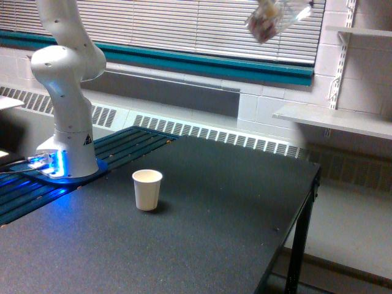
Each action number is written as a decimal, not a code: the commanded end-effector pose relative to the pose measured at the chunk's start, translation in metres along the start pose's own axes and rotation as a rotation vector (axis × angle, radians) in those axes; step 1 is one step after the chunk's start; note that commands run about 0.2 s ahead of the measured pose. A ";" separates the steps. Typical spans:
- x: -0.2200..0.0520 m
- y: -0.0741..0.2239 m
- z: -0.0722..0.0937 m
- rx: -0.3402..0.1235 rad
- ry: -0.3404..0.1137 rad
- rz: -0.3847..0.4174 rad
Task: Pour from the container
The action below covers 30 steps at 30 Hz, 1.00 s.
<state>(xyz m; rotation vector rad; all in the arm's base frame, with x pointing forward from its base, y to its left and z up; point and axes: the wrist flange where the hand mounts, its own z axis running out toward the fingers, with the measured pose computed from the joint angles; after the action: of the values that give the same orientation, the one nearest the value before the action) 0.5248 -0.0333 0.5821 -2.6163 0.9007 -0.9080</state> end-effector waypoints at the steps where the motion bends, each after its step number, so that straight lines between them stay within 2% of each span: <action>1: -0.020 0.021 0.018 -0.036 -0.039 -0.056; 16: -0.059 0.060 0.028 -0.076 -0.078 -0.110; 30: -0.113 0.099 0.039 -0.157 -0.167 -0.129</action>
<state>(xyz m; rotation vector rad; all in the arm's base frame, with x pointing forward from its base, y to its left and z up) 0.4435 -0.0447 0.4707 -2.8155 0.8305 -0.6965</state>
